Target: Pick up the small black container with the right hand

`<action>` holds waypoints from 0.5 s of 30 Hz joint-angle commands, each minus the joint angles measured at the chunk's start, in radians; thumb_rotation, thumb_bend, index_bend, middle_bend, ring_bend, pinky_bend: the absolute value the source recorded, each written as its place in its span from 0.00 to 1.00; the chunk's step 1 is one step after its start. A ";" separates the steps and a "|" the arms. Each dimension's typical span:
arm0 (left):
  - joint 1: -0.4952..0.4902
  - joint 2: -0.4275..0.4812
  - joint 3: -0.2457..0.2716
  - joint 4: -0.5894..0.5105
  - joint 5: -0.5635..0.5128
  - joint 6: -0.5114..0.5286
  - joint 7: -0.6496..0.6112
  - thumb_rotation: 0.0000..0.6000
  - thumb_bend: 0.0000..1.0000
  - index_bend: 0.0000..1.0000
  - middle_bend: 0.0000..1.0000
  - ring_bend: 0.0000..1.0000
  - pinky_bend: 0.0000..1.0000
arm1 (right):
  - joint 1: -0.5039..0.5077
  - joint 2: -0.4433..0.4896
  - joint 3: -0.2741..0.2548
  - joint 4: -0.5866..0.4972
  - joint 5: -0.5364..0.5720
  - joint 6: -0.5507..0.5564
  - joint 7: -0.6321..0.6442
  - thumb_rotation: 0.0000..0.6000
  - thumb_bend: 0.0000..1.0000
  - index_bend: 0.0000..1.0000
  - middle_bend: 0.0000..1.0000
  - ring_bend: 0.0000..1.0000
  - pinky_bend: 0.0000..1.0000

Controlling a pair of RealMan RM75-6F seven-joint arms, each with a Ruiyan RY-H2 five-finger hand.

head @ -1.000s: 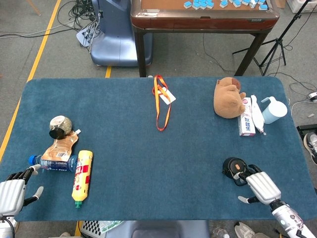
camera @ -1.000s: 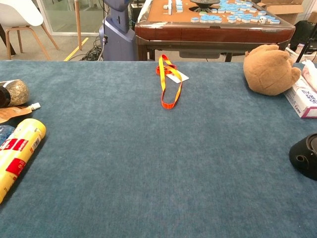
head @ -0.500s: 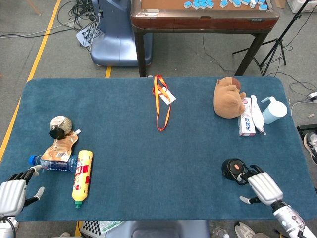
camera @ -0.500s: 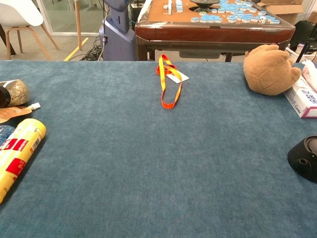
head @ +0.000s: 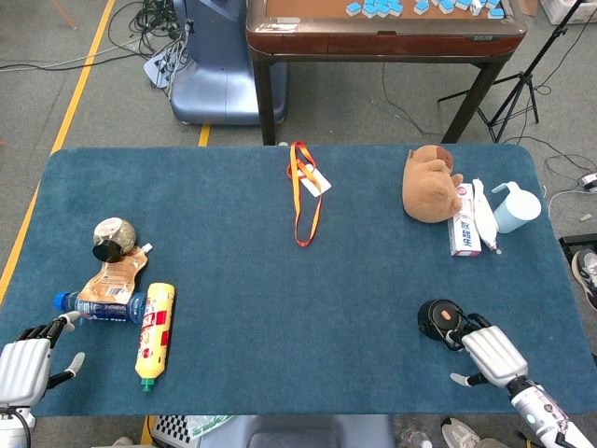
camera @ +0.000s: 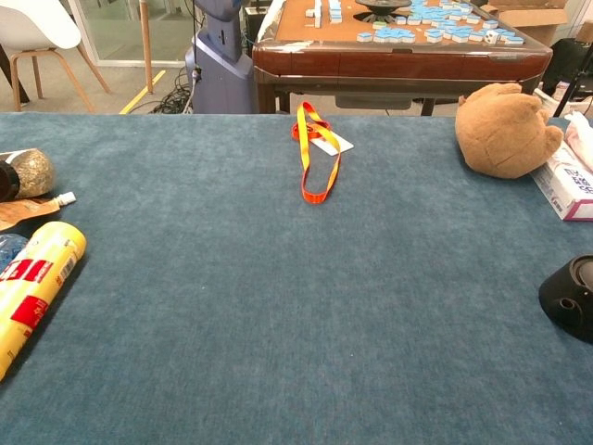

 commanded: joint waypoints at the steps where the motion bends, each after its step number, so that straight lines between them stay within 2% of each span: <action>1: 0.000 0.000 0.001 0.000 -0.001 -0.001 -0.001 1.00 0.25 0.26 0.38 0.39 0.33 | 0.000 -0.001 0.001 0.001 0.001 0.001 0.003 0.90 0.02 0.47 0.53 0.38 0.14; 8: 0.001 0.003 -0.002 0.001 -0.002 0.000 -0.005 1.00 0.25 0.26 0.38 0.39 0.33 | 0.008 -0.005 0.015 0.000 0.006 0.005 0.011 0.99 0.04 0.63 0.66 0.52 0.14; 15: 0.002 0.003 -0.002 0.003 -0.008 -0.002 -0.006 1.00 0.25 0.26 0.38 0.39 0.33 | 0.026 -0.006 0.036 -0.016 0.035 -0.017 0.012 1.00 0.05 0.78 0.78 0.65 0.14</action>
